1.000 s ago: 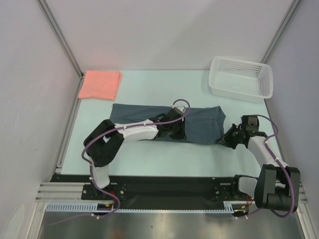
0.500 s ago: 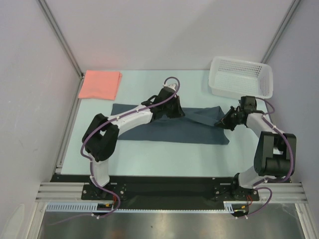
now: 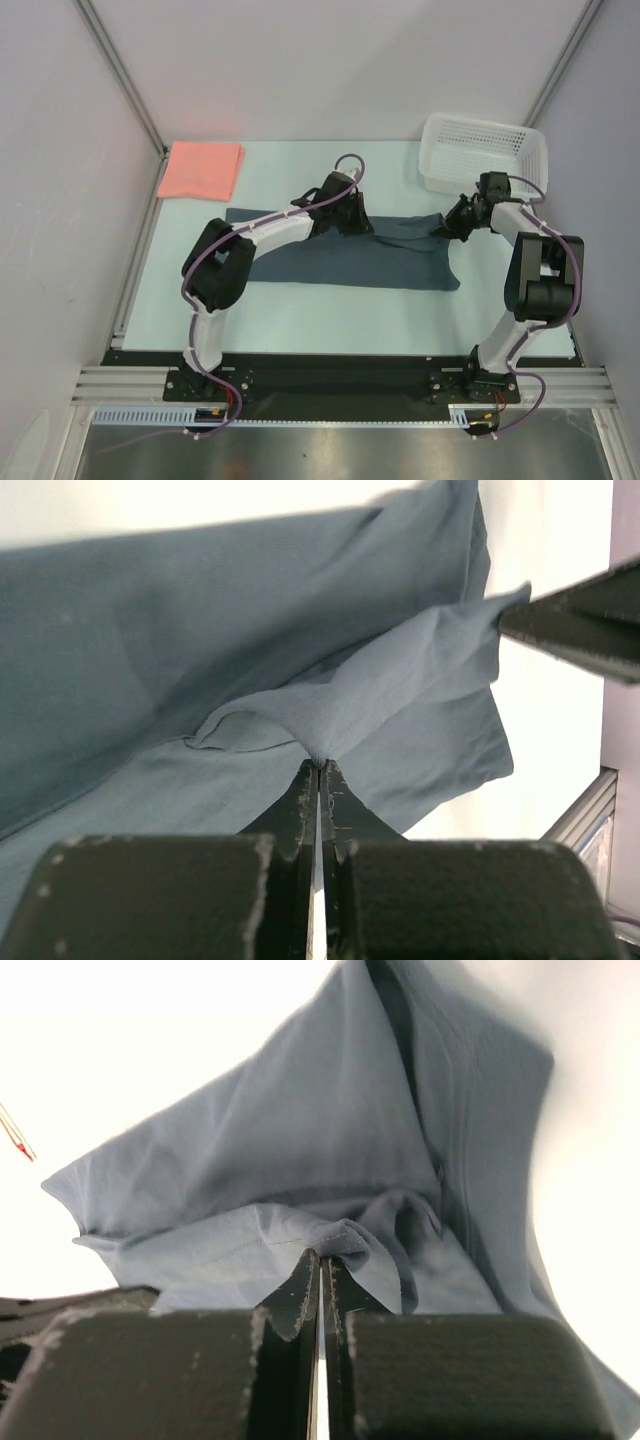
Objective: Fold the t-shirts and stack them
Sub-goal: Fold the tshirt
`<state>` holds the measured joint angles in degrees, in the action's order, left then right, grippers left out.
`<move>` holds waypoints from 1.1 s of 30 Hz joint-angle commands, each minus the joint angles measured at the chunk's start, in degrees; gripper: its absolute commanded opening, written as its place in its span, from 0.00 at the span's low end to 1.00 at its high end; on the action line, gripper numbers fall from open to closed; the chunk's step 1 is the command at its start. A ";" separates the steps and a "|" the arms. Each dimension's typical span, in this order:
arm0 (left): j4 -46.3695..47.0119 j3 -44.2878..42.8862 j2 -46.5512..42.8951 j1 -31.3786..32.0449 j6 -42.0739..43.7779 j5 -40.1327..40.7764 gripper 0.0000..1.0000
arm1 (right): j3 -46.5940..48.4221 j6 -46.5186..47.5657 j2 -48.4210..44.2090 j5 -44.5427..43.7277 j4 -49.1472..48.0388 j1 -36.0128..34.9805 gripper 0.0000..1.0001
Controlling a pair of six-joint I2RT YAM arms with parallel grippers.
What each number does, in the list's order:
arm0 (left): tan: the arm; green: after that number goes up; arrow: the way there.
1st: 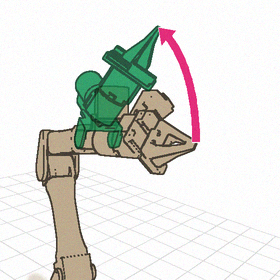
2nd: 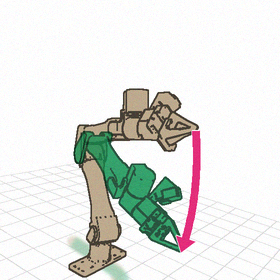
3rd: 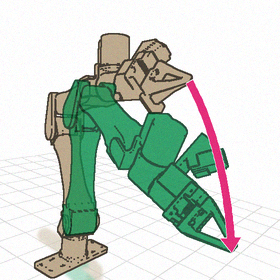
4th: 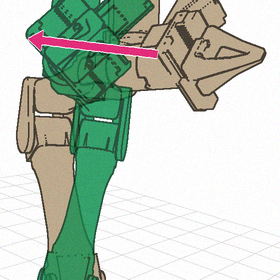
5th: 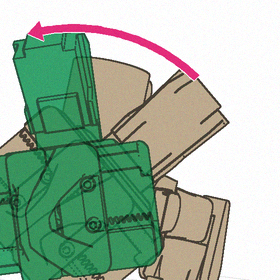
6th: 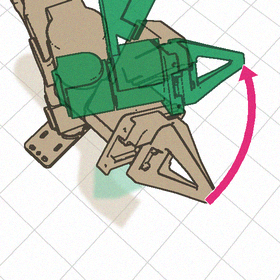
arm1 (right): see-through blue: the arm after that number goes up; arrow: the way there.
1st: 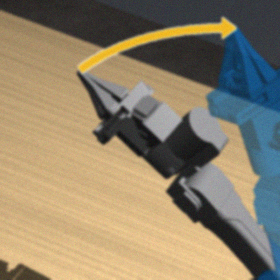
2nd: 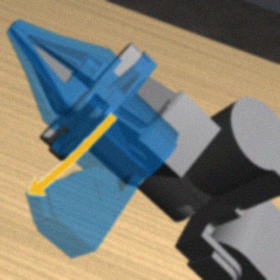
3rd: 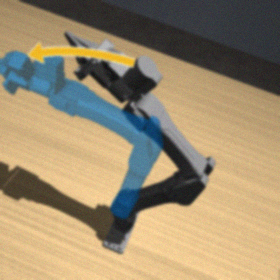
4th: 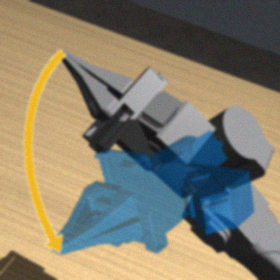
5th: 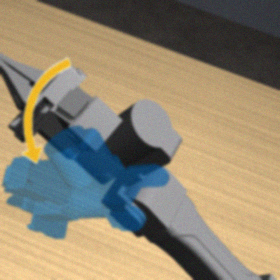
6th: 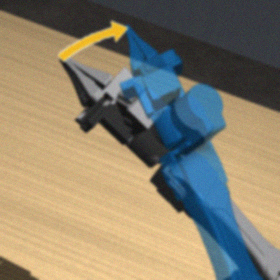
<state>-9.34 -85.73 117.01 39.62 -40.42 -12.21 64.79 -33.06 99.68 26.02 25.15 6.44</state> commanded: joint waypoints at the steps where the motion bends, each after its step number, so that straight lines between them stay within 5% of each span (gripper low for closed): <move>1: 1.35 -1.89 -0.91 -0.94 1.05 0.08 0.00 | 6.29 2.12 2.88 0.61 0.95 -0.55 0.00; 12: 3.28 -5.49 3.04 -4.72 -0.80 -4.93 0.00 | 17.11 3.44 9.66 0.00 4.21 -1.43 0.00; 33: 5.56 8.99 -4.77 -5.78 -0.18 -10.73 0.00 | 4.74 2.92 -5.88 1.23 6.50 -1.87 0.01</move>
<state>-5.48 -79.13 117.71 34.52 -41.04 -21.76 73.06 -29.95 98.17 27.31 31.48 4.38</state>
